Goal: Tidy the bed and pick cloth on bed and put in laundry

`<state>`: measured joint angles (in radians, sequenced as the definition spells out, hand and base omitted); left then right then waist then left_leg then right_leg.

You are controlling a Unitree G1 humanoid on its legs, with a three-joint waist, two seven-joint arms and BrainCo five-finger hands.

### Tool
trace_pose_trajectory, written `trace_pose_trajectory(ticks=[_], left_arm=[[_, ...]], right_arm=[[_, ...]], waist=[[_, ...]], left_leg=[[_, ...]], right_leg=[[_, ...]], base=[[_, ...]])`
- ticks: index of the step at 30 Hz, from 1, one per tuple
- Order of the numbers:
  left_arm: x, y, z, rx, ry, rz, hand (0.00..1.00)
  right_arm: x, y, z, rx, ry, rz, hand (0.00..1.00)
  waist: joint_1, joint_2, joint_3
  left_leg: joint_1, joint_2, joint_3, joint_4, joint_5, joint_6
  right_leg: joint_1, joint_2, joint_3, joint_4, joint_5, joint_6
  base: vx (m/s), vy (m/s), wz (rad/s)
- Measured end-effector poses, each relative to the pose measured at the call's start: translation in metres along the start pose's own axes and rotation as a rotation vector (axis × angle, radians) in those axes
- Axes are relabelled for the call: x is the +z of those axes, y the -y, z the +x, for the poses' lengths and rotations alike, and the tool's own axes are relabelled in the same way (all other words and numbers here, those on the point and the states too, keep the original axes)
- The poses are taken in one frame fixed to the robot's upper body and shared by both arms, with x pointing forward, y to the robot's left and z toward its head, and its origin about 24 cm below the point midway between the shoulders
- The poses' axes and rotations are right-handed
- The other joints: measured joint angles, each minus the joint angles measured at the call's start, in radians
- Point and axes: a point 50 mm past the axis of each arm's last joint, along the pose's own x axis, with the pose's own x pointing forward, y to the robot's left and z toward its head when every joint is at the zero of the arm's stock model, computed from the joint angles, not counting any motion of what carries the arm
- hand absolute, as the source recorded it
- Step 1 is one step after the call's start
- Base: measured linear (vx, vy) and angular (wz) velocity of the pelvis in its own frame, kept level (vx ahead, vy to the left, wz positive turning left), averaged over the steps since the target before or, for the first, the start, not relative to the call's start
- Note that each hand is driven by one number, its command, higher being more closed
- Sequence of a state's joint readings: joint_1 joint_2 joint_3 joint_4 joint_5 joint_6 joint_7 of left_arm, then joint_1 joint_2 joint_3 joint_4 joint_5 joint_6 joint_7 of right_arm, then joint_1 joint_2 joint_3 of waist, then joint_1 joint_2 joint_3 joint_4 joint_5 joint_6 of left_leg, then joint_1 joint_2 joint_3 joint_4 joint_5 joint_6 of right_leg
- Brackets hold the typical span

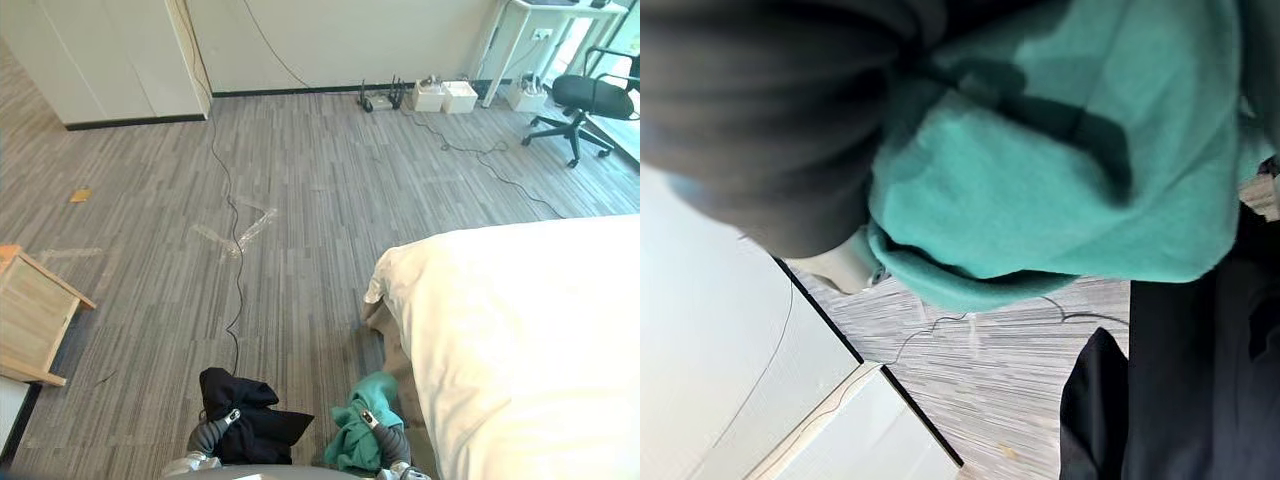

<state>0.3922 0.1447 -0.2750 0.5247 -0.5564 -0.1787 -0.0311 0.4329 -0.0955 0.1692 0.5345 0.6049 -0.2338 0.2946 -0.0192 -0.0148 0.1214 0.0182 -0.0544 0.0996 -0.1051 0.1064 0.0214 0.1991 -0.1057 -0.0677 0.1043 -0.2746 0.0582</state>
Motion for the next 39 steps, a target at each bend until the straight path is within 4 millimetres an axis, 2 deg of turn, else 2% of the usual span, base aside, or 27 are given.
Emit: trace_pose_trajectory(ticks=[3,5,6,8,11,12,14,15,17,18,19,20,21,22,23,24,25,26,27,28,30,32,34,35,36,37,39], left_arm=[[0.002,-0.002,0.000,0.038,0.010,-0.001,1.00],[0.015,0.001,0.001,0.048,0.077,-0.017,1.00],[0.018,0.002,0.000,0.054,0.101,-0.022,1.00],[0.025,0.003,0.000,0.076,0.149,-0.061,1.00],[0.027,0.002,0.001,0.087,0.156,-0.070,1.00],[0.026,0.004,0.003,0.083,0.151,-0.077,1.00],[0.027,0.006,0.005,0.078,0.154,-0.083,1.00],[0.026,0.006,0.005,0.081,0.149,-0.085,1.00],[0.025,0.006,0.005,0.081,0.148,-0.084,1.00],[0.026,0.004,0.004,0.078,0.158,-0.085,1.00],[0.026,0.003,0.004,0.079,0.166,-0.088,1.00],[0.025,0.000,0.001,0.088,0.173,-0.094,1.00],[0.026,0.000,0.000,0.092,0.180,-0.100,1.00],[0.027,-0.001,-0.001,0.101,0.191,-0.112,1.00],[0.027,-0.003,-0.001,0.110,0.190,-0.116,1.00],[0.027,-0.004,-0.001,0.115,0.186,-0.115,1.00],[0.027,-0.007,-0.002,0.119,0.186,-0.108,1.00],[0.030,-0.010,-0.002,0.121,0.192,-0.093,1.00],[0.030,-0.012,-0.002,0.122,0.190,-0.086,1.00],[0.029,-0.013,-0.002,0.127,0.175,-0.079,1.00],[0.019,-0.010,-0.003,0.119,0.136,-0.069,1.00],[0.016,-0.008,-0.004,0.107,0.117,-0.054,1.00],[0.017,-0.005,-0.002,0.098,0.107,-0.049,1.00],[0.017,-0.003,0.000,0.085,0.099,-0.042,1.00],[0.018,-0.001,0.001,0.076,0.098,-0.031,1.00],[0.019,0.000,0.002,0.074,0.099,-0.030,1.00],[0.018,-0.002,0.001,0.079,0.094,-0.030,1.00]], right_arm=[[0.001,0.002,0.001,-0.022,-0.006,-0.002,1.00],[0.010,-0.002,0.005,-0.016,0.020,-0.005,1.00],[0.013,-0.002,0.006,-0.011,0.029,-0.008,1.00],[0.023,0.001,0.005,-0.008,0.051,-0.039,1.00],[0.027,0.008,0.004,-0.020,0.050,-0.065,1.00],[0.033,0.009,0.007,-0.022,0.067,-0.077,1.00],[0.037,0.010,0.008,-0.025,0.075,-0.084,1.00],[0.036,0.010,0.008,-0.026,0.076,-0.081,1.00],[0.035,0.009,0.008,-0.021,0.070,-0.082,1.00],[0.033,0.009,0.008,-0.020,0.063,-0.082,1.00],[0.032,0.010,0.007,-0.020,0.057,-0.083,1.00],[0.030,0.011,0.008,-0.020,0.049,-0.085,1.00],[0.029,0.012,0.007,-0.021,0.043,-0.087,1.00],[0.027,0.015,0.006,-0.023,0.034,-0.089,1.00],[0.026,0.016,0.004,-0.026,0.024,-0.093,1.00],[0.026,0.015,0.005,-0.024,0.027,-0.091,1.00],[0.025,0.012,0.006,-0.023,0.034,-0.077,1.00],[0.023,0.009,0.006,-0.017,0.035,-0.064,1.00],[0.022,0.007,0.007,-0.014,0.034,-0.061,1.00],[0.020,0.004,0.008,-0.011,0.031,-0.058,1.00],[0.018,0.002,0.006,-0.019,0.035,-0.047,1.00],[0.018,-0.003,0.002,-0.009,0.055,-0.033,1.00],[0.019,-0.004,-0.001,-0.004,0.072,-0.032,1.00],[0.020,-0.004,-0.002,0.004,0.089,-0.032,1.00],[0.021,-0.002,-0.002,0.003,0.094,-0.030,1.00],[0.022,-0.002,-0.002,0.005,0.095,-0.029,1.00],[0.024,-0.003,-0.001,0.015,0.104,-0.031,1.00]], waist=[[0.003,-0.006,-0.002],[0.011,0.000,0.027],[0.013,0.001,0.041],[0.014,0.027,0.075],[0.020,0.029,0.097],[0.022,0.046,0.104],[0.021,0.049,0.107],[0.032,0.049,0.110],[0.037,0.053,0.112],[0.040,0.047,0.110],[0.042,0.042,0.111],[0.054,0.027,0.107],[0.064,0.020,0.103],[0.077,0.000,0.092],[0.072,-0.005,0.088],[0.067,-0.006,0.086],[0.065,-0.016,0.081],[0.065,-0.032,0.076],[0.062,-0.039,0.077],[0.055,-0.043,0.080],[0.042,-0.023,0.085],[0.026,-0.024,0.079],[0.011,-0.025,0.081],[-0.002,-0.023,0.082],[-0.002,-0.023,0.082],[0.001,-0.024,0.082],[0.012,-0.024,0.084]], left_leg=[[-0.008,-0.019,0.007,0.030,-0.029,0.010],[-0.148,0.007,0.058,0.360,-0.149,0.000],[-0.186,0.025,0.085,0.457,-0.163,-0.010],[-0.296,0.104,0.135,0.744,-0.167,-0.016],[-0.303,0.128,0.138,0.820,-0.168,-0.022],[-0.311,0.125,0.139,0.783,-0.238,-0.043],[-0.309,0.118,0.145,0.685,-0.248,-0.038],[-0.296,0.116,0.165,0.511,-0.214,-0.042],[-0.295,0.134,0.169,0.360,-0.147,-0.043],[-0.293,0.142,0.201,0.374,-0.082,-0.028],[-0.294,0.137,0.221,0.394,-0.073,-0.004],[-0.302,0.120,0.251,0.455,-0.130,0.030],[-0.310,0.112,0.269,0.482,-0.161,0.034],[-0.317,0.086,0.301,0.521,-0.220,0.043],[-0.312,0.058,0.305,0.531,-0.257,0.073],[-0.304,0.045,0.304,0.527,-0.266,0.081],[-0.280,0.017,0.296,0.509,-0.285,0.096],[-0.242,-0.020,0.278,0.474,-0.301,0.102],[-0.214,-0.036,0.261,0.452,-0.304,0.104],[-0.147,-0.056,0.226,0.405,-0.307,0.103],[-0.034,-0.059,0.171,0.322,-0.307,0.103],[0.073,-0.069,0.106,0.234,-0.307,0.102],[0.119,-0.071,0.065,0.212,-0.309,0.099],[0.150,-0.070,0.023,0.207,-0.322,0.078],[0.174,-0.069,-0.007,0.204,-0.331,0.063],[0.187,-0.070,-0.014,0.202,-0.332,0.061],[0.248,-0.073,-0.045,0.198,-0.360,0.015]], right_leg=[[0.012,-0.021,-0.002,0.003,0.006,0.000],[0.017,-0.016,-0.016,0.027,0.011,0.008],[0.024,-0.012,-0.027,0.029,0.012,0.007],[0.077,0.018,-0.057,0.005,0.021,-0.005],[0.123,0.020,-0.053,-0.019,0.002,-0.039],[0.125,0.026,-0.047,-0.018,-0.007,-0.053],[0.121,0.024,-0.048,-0.018,-0.007,-0.055],[0.123,0.018,-0.047,-0.018,-0.012,-0.063],[0.133,0.017,-0.046,-0.019,-0.039,-0.059],[0.148,0.002,-0.044,-0.015,-0.071,-0.050],[0.157,-0.011,-0.042,-0.012,-0.088,-0.048],[0.158,-0.049,-0.032,-0.007,-0.113,-0.057],[0.159,-0.071,-0.030,-0.009,-0.123,-0.070],[0.159,-0.115,-0.029,-0.003,-0.135,-0.093],[0.131,-0.144,-0.040,0.093,-0.099,-0.031],[0.097,-0.158,-0.045,0.173,-0.083,-0.001],[-0.002,-0.194,-0.052,0.397,-0.038,0.052],[-0.107,-0.235,-0.052,0.618,0.072,0.043],[-0.145,-0.249,-0.050,0.717,0.104,0.049],[-0.206,-0.247,-0.058,0.859,0.093,0.046],[-0.276,-0.215,-0.121,0.921,0.037,0.029],[-0.398,-0.168,-0.190,0.841,-0.022,0.020],[-0.460,-0.131,-0.217,0.673,-0.022,0.017],[-0.486,-0.097,-0.220,0.467,0.020,0.012],[-0.504,-0.074,-0.210,0.268,0.100,0.009],[-0.514,-0.066,-0.195,0.174,0.142,0.015],[-0.553,-0.064,-0.171,0.100,0.208,0.024]], base=[[0.17,-0.007,0.04],[0.09,0.000,0.09],[0.01,-0.031,0.05],[0.00,-0.060,0.01],[0.04,-0.033,-0.12],[0.00,0.000,0.00],[0.01,0.021,0.01],[0.04,0.058,-0.03],[0.07,0.122,-0.05],[0.16,0.206,-0.04],[0.25,0.253,-0.15],[0.29,0.243,-0.24],[0.27,0.209,-0.40],[0.41,0.236,-0.31],[0.43,0.235,-0.13],[0.51,0.288,0.22],[0.41,0.273,0.40],[0.39,0.264,0.45],[0.40,0.237,0.55],[0.41,0.203,0.60],[0.43,0.178,0.60],[0.47,0.130,0.71],[0.40,0.040,0.81],[0.60,0.007,1.12],[0.53,-0.014,1.05],[0.54,-0.050,0.97],[0.60,-0.108,0.85]])
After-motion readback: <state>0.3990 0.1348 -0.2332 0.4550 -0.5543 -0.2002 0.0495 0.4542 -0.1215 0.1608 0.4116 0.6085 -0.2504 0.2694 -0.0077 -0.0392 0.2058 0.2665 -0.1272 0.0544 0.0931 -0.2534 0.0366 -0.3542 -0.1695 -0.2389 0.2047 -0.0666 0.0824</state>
